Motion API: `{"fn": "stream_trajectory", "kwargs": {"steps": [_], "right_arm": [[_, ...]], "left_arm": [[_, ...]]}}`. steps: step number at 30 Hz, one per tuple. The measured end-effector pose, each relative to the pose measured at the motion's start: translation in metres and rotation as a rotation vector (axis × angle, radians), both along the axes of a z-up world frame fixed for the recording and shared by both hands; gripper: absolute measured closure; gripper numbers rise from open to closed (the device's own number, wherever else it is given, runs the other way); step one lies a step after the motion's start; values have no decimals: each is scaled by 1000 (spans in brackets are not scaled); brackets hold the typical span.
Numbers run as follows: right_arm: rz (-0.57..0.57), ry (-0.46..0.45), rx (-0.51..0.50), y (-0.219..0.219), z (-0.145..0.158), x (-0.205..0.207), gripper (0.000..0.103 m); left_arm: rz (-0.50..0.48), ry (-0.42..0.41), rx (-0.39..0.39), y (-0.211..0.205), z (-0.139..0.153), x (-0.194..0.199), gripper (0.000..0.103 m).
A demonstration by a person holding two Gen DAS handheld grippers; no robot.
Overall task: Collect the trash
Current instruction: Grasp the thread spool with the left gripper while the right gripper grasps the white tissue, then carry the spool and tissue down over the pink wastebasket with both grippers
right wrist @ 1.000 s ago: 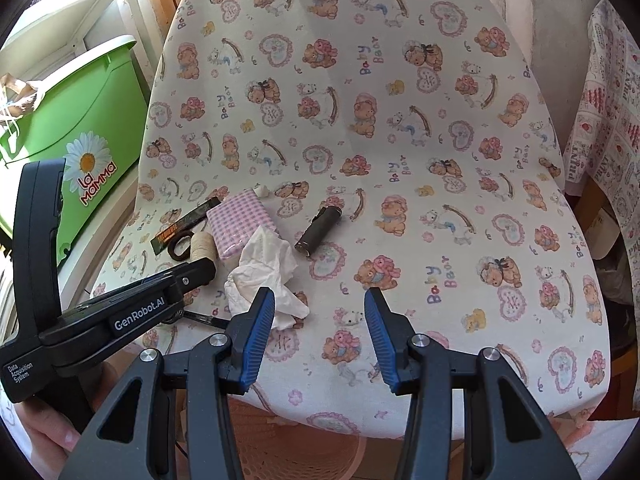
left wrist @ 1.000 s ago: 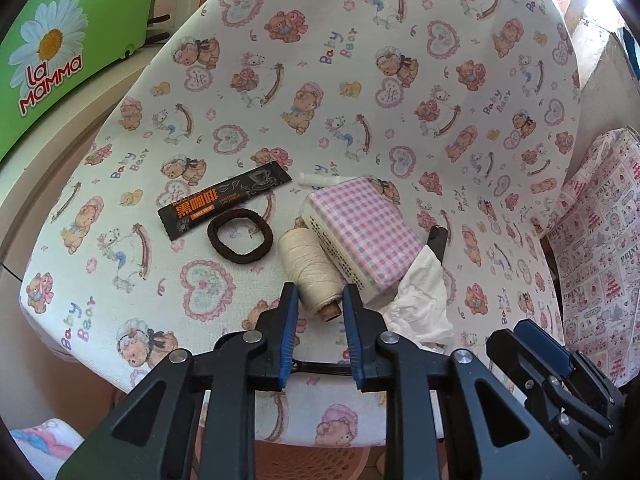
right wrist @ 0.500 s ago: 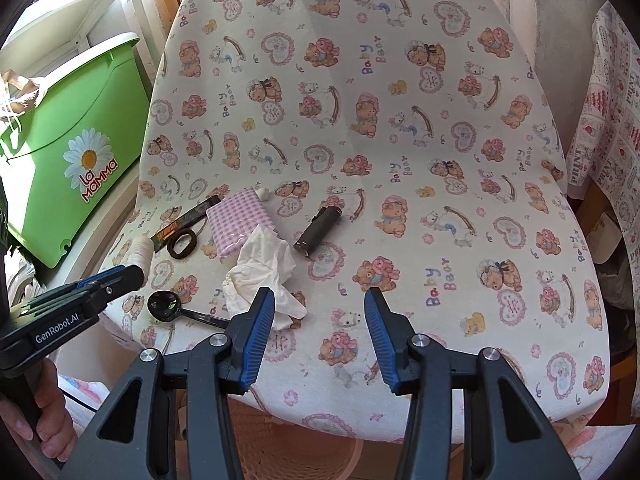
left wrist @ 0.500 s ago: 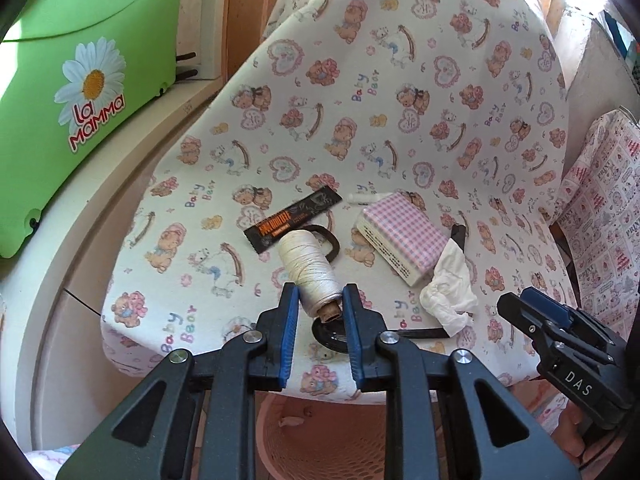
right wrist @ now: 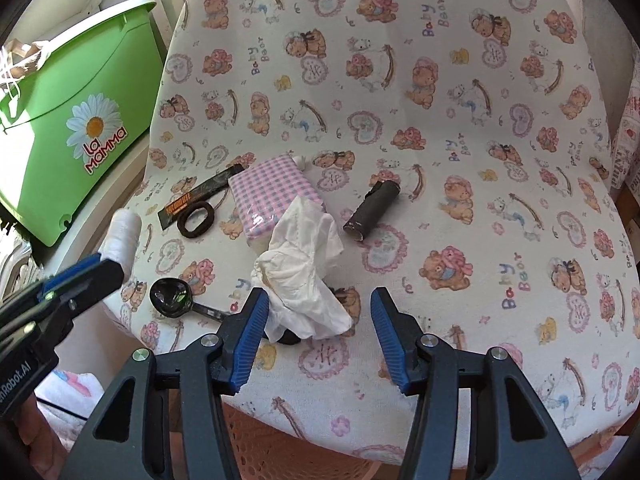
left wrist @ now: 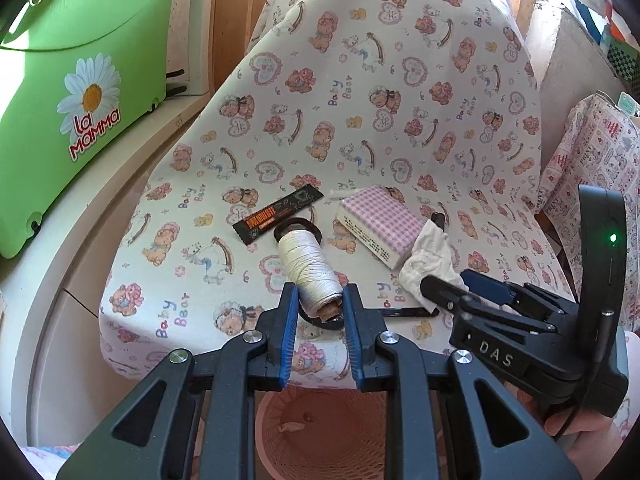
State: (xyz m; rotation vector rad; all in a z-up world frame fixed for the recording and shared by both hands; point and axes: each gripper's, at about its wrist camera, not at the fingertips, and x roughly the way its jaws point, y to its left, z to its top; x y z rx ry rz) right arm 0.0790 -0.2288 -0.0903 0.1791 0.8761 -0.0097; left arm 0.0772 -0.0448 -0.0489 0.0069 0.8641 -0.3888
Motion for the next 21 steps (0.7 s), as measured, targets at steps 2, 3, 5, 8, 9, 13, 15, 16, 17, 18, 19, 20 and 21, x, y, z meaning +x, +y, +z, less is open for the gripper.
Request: {"fn": "stream_trajectory", "kwargs": {"steps": [2,3,5,8,9,13,15,16,17,18,19,20,21], "right_arm": [[1,-32,-16,3,1,-2,95],[16,-32,-11,3,1,-2,101],[-2,-58,5,-1,5,-6,101],[-25,-97,60,-10,13,-15,101],[-25,-106,84,-13,16,-18,101],[-20,-150,126,-22,34,-32,101],[-5,-173,141,-25,44,-41,101],[3,-184,139,-24,48,-46,101],[6,-198,128,-23,52,-52,101],[13,-209,117,-22,56,-58,101],[29,-214,117,-20,59,-63,101],[47,-220,120,-19,61,-68,101],[61,-219,123,-17,63,-74,101]], "left_arm": [[-4,-8,0,-1,1,-5,82],[-5,-12,-7,-1,2,-7,82],[-20,-14,-27,-1,6,-10,82],[-36,-45,-25,-3,13,-15,82],[-37,-61,-19,-3,16,-17,82],[-36,-61,-44,2,21,-20,82],[-43,-51,-60,5,21,-24,82],[-56,-54,-64,5,22,-28,82],[-71,-62,-61,5,23,-33,82],[-81,-72,-55,4,25,-37,82],[-92,-80,-53,3,27,-43,82],[-101,-83,-56,2,28,-47,82],[-109,-80,-59,2,29,-50,82]]}}
